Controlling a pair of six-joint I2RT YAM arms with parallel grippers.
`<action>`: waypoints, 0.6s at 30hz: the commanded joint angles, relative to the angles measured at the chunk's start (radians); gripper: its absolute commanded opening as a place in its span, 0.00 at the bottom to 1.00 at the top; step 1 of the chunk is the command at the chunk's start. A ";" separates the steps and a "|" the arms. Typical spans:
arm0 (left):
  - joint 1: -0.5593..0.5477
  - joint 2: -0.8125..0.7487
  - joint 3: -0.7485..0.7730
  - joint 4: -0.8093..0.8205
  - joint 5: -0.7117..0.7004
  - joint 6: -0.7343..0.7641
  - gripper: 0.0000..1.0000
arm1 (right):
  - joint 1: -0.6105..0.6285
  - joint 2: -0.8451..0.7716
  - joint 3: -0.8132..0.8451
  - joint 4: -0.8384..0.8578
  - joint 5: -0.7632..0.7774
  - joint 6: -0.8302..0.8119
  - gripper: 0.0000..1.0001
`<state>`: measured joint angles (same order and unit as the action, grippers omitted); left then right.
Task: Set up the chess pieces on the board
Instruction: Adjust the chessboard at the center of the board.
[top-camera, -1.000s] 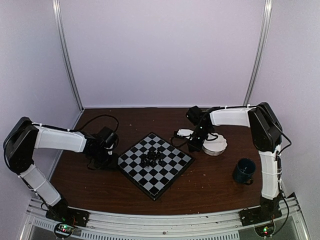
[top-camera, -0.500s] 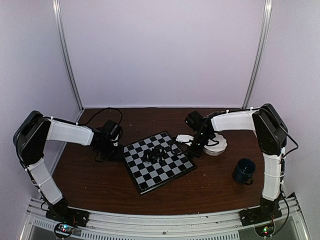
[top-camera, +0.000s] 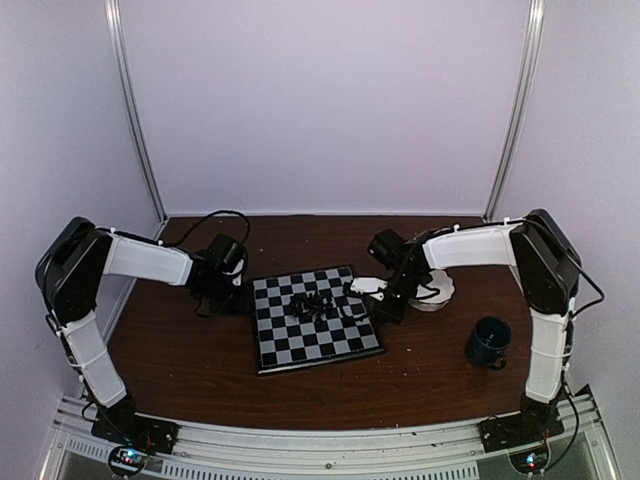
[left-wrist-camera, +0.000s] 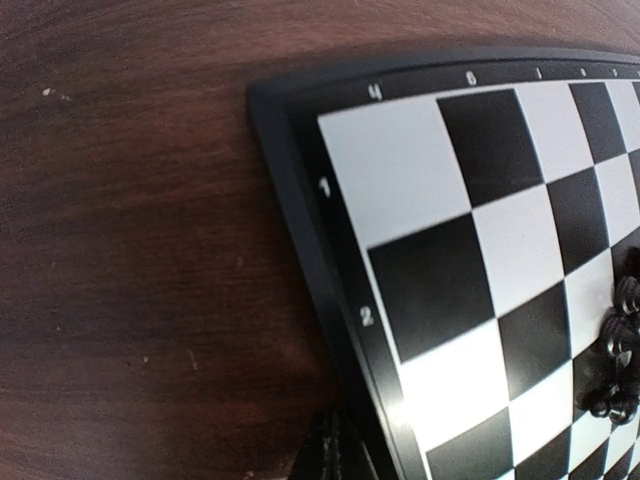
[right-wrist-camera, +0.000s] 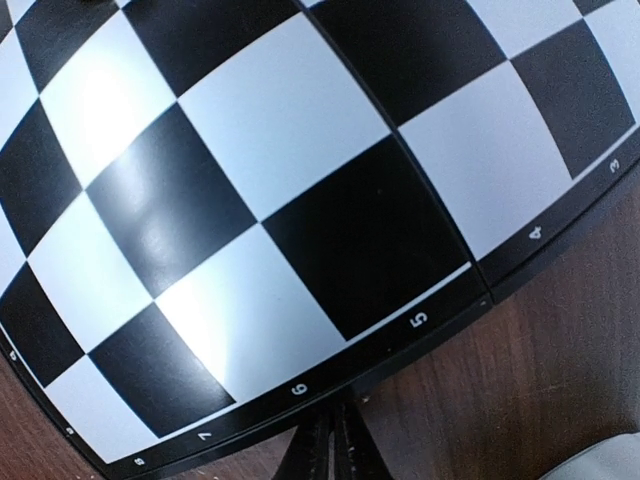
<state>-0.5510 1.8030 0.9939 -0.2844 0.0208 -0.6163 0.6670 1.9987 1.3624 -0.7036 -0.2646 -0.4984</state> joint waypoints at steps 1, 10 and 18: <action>-0.016 0.049 -0.021 -0.016 0.089 0.012 0.00 | 0.050 0.005 -0.057 -0.109 -0.098 0.005 0.05; -0.115 0.006 -0.066 -0.020 0.080 -0.026 0.00 | 0.058 -0.025 -0.109 -0.122 -0.108 -0.004 0.05; -0.234 -0.043 -0.078 -0.077 0.044 -0.088 0.00 | 0.058 -0.069 -0.138 -0.156 -0.069 -0.023 0.05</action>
<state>-0.6956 1.7714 0.9554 -0.2790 -0.0090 -0.6540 0.7021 1.9270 1.2705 -0.7971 -0.3267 -0.5072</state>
